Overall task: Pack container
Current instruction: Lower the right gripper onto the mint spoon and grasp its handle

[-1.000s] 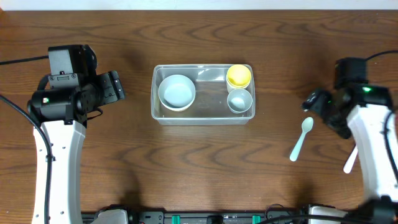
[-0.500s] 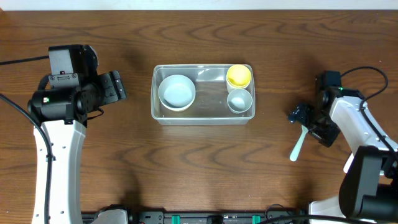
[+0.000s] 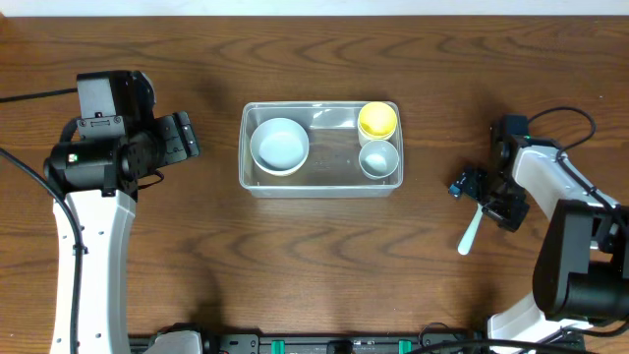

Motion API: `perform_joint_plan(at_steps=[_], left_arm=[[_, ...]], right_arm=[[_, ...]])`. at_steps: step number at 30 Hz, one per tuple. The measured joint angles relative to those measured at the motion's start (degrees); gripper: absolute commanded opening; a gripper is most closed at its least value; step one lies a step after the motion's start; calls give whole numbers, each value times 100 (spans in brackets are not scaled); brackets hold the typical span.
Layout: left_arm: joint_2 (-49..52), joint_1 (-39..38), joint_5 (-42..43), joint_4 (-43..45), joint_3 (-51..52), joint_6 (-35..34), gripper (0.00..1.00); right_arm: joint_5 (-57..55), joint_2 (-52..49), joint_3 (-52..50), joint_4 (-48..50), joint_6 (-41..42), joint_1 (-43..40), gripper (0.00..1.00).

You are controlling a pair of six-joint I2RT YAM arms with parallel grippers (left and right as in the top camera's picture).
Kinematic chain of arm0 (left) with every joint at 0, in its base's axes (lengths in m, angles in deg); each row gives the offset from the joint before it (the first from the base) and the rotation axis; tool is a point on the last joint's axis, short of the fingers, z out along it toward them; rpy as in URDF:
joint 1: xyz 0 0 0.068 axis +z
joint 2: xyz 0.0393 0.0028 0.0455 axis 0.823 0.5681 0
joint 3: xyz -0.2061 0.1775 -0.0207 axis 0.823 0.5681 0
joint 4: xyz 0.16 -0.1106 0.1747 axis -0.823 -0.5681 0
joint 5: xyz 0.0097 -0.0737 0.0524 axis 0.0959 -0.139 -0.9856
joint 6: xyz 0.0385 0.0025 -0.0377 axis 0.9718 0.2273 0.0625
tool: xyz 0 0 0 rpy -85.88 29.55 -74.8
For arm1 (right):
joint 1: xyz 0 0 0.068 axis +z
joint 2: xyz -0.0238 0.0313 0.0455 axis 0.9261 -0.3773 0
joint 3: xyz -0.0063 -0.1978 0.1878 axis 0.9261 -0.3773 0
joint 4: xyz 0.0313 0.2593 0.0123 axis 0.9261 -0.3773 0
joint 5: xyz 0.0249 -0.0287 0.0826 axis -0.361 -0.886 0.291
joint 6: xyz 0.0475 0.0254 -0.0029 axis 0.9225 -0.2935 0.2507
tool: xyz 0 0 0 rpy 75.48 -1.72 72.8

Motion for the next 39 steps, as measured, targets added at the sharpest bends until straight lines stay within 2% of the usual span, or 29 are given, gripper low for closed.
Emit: perform_joint_plan(at_steps=[6, 11, 15, 27, 39], left_arm=[[-2, 0, 0, 0, 0, 0, 84], [0, 0, 0, 2, 0, 0, 84], [0, 0, 0, 2, 0, 0, 84], [0, 0, 0, -20, 0, 0, 84], [0, 0, 0, -59, 0, 0, 84]], right_arm=[[28, -11, 2, 50, -63, 0, 98], [87, -17, 2, -15, -149, 0, 91], [122, -22, -2, -109, -195, 2, 80], [234, 240, -444, 496, -223, 2, 76], [138, 308, -546, 656, -225, 76, 61]])
